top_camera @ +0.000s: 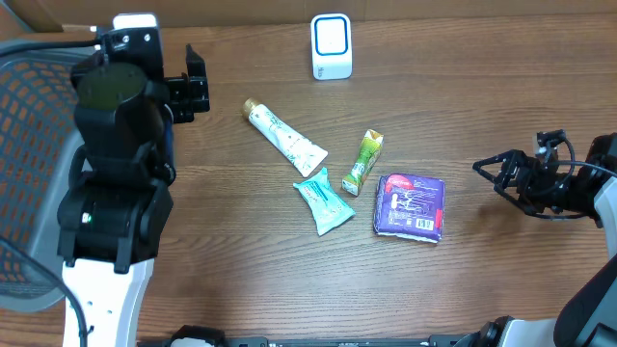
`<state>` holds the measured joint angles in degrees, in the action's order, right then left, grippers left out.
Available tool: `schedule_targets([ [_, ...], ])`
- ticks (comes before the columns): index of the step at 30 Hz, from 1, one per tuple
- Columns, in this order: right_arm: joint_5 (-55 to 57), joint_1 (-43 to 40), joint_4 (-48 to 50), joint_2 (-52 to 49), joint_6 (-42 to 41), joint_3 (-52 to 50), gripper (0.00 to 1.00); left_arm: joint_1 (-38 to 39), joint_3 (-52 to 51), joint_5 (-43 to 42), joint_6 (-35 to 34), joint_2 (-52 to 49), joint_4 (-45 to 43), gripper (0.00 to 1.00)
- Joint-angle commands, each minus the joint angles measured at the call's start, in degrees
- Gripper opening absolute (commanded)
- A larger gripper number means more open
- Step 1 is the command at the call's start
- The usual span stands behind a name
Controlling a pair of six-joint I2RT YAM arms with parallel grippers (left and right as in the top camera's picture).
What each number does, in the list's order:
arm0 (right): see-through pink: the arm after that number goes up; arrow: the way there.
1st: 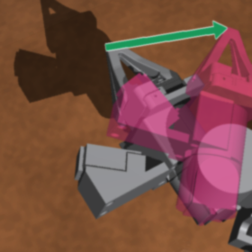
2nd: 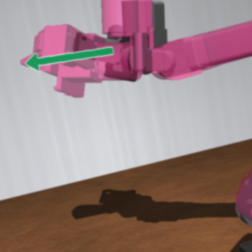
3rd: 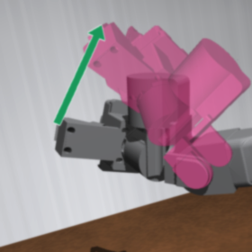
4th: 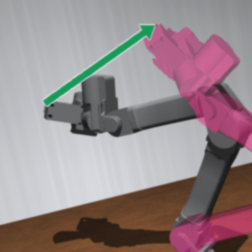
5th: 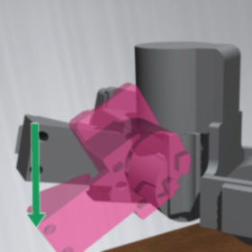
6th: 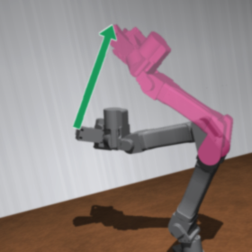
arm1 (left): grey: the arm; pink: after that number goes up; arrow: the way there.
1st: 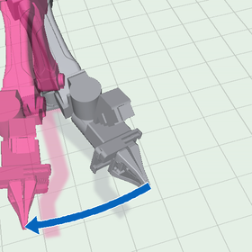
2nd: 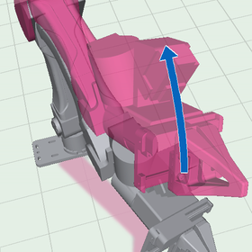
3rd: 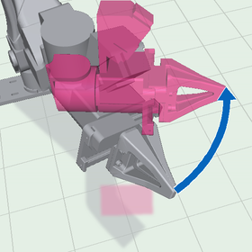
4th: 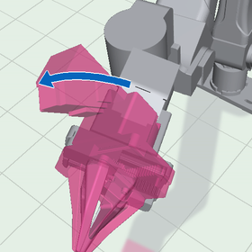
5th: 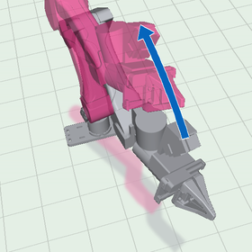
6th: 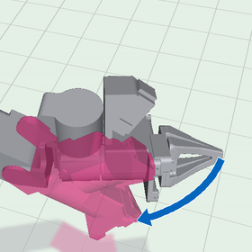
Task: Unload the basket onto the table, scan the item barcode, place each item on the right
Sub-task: 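Lower the right gripper onto the right edge of the purple pad pack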
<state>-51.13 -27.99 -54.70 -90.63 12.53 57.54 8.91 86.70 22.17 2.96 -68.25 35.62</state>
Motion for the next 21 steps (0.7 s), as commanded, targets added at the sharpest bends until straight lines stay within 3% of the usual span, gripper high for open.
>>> schedule_targets([
  [1,-0.5,1.0,2.0,0.1,2.7,-0.2,1.0,0.0,-0.3,0.7,-0.8,-1.1,0.0,1.0],
  [6,0.3,2.5,5.1,0.1,2.7,-3.0,1.0,0.0,-0.3,1.6,-0.8,-0.9,0.1,0.99],
  [14,1.6,5.6,9.7,0.1,2.7,-7.0,1.0,0.0,-0.3,15.9,-0.7,3.0,-10.9,1.0],
  [21,1.6,7.8,10.5,0.1,2.7,-7.6,1.0,0.0,-0.3,18.7,7.8,3.9,-15.8,1.0],
])
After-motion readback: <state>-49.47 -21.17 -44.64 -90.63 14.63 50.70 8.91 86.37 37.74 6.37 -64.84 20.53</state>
